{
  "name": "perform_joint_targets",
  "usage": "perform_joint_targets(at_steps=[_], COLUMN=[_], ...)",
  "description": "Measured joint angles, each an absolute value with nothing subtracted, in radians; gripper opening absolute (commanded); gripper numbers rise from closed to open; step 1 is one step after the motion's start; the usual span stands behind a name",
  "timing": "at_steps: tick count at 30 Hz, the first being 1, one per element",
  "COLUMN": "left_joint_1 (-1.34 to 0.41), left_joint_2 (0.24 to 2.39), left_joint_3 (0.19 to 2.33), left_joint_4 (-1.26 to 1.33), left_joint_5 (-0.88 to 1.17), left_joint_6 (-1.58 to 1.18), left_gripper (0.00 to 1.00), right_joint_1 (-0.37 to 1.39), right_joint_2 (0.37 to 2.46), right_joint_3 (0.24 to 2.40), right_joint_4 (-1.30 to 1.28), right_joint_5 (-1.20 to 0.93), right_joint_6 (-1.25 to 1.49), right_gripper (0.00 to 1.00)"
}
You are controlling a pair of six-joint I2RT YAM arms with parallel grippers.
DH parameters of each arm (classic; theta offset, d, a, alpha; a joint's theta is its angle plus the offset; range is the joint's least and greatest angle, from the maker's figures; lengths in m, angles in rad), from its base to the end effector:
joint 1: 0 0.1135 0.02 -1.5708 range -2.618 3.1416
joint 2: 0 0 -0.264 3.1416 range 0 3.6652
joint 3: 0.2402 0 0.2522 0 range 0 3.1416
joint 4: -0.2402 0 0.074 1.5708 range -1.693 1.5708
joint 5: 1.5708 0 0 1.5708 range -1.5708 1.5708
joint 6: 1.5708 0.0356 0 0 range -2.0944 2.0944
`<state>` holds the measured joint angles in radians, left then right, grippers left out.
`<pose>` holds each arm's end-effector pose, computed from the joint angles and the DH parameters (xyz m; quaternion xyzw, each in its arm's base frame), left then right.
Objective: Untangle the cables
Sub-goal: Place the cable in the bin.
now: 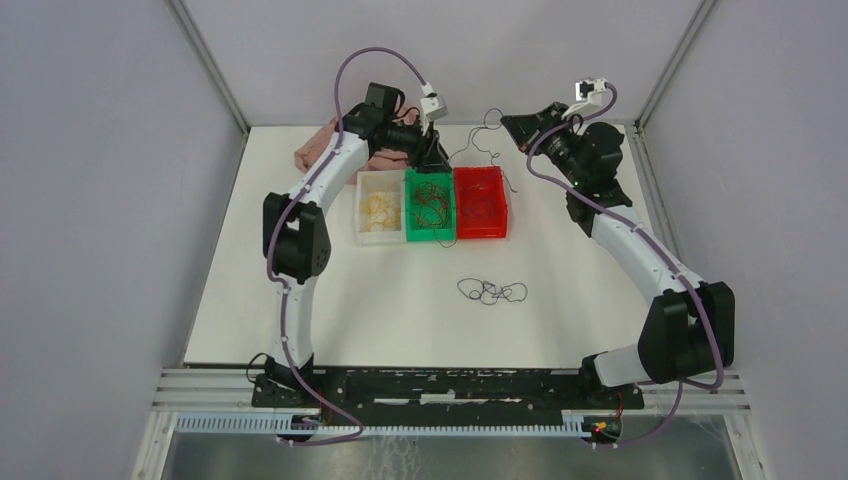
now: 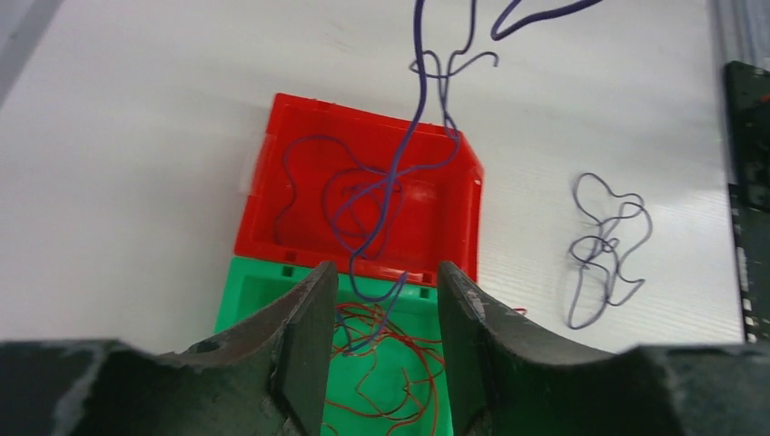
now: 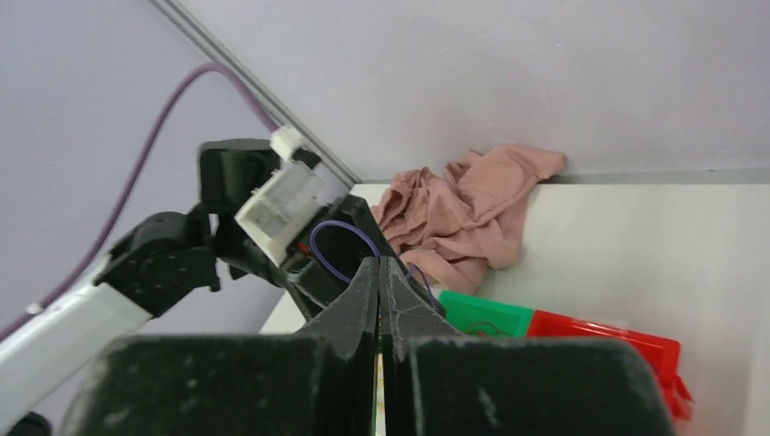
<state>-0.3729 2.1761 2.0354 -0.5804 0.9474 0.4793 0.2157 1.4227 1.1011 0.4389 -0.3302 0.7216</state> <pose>0.4480 -0.2063 0.2931 0.5063 0.6606 -0.3955 0.3884 0.3290 0.0839 0.3667 0.0451 0.6653 0.4304 0.6084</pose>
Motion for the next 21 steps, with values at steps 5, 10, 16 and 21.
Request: perform_joint_targets(at_steps=[5,10,16,21], left_joint_1=[-0.384,-0.395,-0.401,-0.401], left_joint_2=[2.214,2.219,2.219,2.218], left_joint_3=[2.084,2.085,2.090,2.089], left_joint_4=[-0.684,-0.725,-0.728,-0.706], left_joint_5=[1.041,1.081,1.105,1.106], left_joint_6=[0.480,0.480,0.480,0.461], left_gripper=[0.42,0.24,0.03,0.03], right_joint_1=[0.215,0.215,0.215,0.214], right_joint_2=[1.433,1.463,1.475,1.475], right_joint_3=[1.101,1.102,1.102,1.102], right_joint_4=[0.507,0.548,0.566,0.557], right_joint_5=[-0.363,-0.387,-0.407,-0.420], right_joint_6=[0.791,0.845,0.875,0.875], right_gripper=[0.00,0.00,0.00,0.15])
